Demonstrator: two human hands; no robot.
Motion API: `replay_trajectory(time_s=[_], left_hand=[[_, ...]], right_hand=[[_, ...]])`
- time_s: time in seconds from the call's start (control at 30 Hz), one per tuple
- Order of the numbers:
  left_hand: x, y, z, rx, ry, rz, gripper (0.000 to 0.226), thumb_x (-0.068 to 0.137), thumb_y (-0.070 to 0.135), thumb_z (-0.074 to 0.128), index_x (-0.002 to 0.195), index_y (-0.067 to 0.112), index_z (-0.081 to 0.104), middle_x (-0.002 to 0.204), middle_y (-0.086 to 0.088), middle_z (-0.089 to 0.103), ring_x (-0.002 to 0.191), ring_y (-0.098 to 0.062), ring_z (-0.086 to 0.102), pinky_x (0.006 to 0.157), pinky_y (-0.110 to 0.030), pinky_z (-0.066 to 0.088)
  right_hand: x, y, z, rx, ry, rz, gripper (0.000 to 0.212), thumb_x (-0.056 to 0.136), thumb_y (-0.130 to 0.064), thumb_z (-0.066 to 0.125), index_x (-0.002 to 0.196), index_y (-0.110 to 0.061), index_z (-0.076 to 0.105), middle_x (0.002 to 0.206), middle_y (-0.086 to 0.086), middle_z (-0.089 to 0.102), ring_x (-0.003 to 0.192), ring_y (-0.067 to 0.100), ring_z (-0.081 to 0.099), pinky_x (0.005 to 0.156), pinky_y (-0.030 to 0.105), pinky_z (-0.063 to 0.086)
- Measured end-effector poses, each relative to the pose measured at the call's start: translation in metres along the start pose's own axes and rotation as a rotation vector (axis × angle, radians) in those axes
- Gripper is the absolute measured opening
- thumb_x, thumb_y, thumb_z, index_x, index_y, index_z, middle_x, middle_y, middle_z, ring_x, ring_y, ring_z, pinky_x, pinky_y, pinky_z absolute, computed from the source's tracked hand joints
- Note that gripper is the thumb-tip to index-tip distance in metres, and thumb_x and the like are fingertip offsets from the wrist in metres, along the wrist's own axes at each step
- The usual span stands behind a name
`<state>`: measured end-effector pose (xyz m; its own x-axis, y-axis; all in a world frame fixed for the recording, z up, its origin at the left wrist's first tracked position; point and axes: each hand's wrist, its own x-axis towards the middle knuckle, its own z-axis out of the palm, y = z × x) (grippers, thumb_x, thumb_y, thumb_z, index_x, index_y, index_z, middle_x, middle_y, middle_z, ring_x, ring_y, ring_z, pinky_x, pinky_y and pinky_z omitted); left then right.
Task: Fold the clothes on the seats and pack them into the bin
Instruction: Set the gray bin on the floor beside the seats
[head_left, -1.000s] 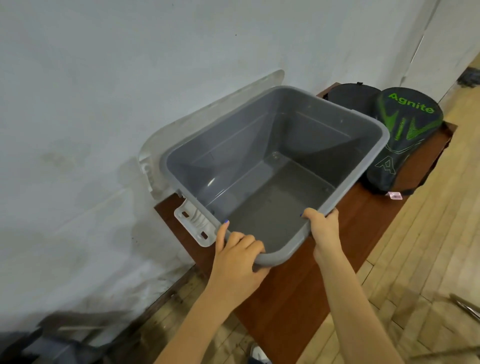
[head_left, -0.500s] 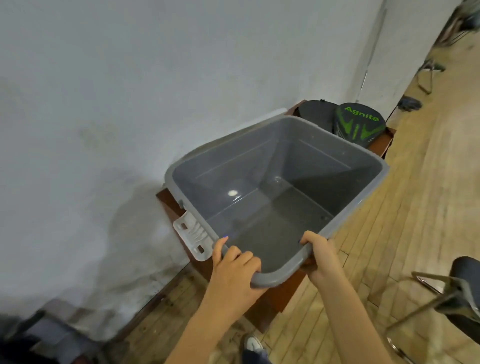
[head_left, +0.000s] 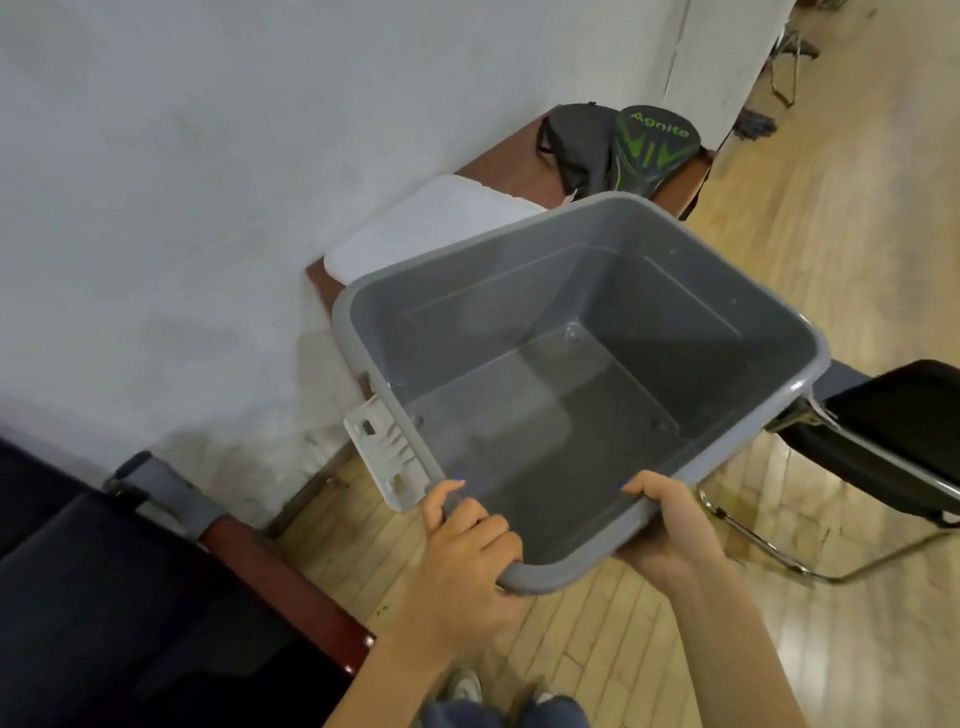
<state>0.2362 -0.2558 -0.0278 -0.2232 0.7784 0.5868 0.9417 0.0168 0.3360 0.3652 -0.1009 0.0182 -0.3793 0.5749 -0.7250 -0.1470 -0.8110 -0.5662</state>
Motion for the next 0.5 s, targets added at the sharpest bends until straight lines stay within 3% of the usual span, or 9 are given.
replay_trajectory(time_s=[0.07,0.17,0.33,0.47,0.5], left_hand=[[-0.019,0.015,-0.007,-0.005,-0.008,0.032,0.012,0.059,0.014,0.057,0.051,0.018,0.049,0.055,0.007,0.042,0.069,-0.012,0.042,0.105,-0.036,0.027],[-0.043,0.038,-0.021,-0.007,-0.03,0.067,0.01,0.06,0.013,0.056,0.052,0.018,0.051,0.056,0.008,0.045,0.07,-0.011,0.043,0.105,-0.038,0.029],[-0.091,0.089,-0.038,0.014,-0.093,0.066,0.014,0.06,0.01,0.064,0.053,0.017,0.054,0.057,0.007,0.05,0.071,-0.013,0.048,0.109,-0.039,0.027],[-0.142,0.144,-0.045,-0.08,-0.121,-0.06,0.013,0.066,0.018,0.059,0.053,0.015,0.056,0.059,0.006,0.053,0.075,-0.011,0.05,0.111,-0.036,0.025],[-0.159,0.157,-0.045,-0.105,-0.132,-0.102,0.014,0.066,0.021,0.058,0.053,0.015,0.056,0.06,0.006,0.054,0.076,-0.011,0.051,0.11,-0.037,0.026]], right_hand=[[-0.021,0.006,-0.016,0.031,-0.004,0.013,0.022,0.083,0.0,0.042,0.096,-0.01,0.055,0.093,0.01,0.064,0.086,0.034,0.058,0.079,0.05,0.049],[-0.044,0.024,-0.044,0.012,0.007,0.052,0.025,0.078,0.003,0.038,0.095,-0.008,0.052,0.093,0.012,0.059,0.085,0.034,0.055,0.081,0.051,0.048],[-0.077,0.068,-0.104,0.053,-0.007,0.11,0.044,0.062,0.002,0.042,0.104,-0.009,0.047,0.1,0.013,0.054,0.089,0.034,0.054,0.063,0.046,0.058],[-0.127,0.098,-0.153,-0.012,-0.016,0.204,0.013,0.077,0.001,0.038,0.08,-0.011,0.043,0.081,0.01,0.044,0.075,0.03,0.046,0.06,0.044,0.056],[-0.14,0.106,-0.167,-0.036,0.006,0.233,0.016,0.081,0.0,0.037,0.072,-0.013,0.038,0.074,0.008,0.04,0.069,0.028,0.043,0.055,0.043,0.054]])
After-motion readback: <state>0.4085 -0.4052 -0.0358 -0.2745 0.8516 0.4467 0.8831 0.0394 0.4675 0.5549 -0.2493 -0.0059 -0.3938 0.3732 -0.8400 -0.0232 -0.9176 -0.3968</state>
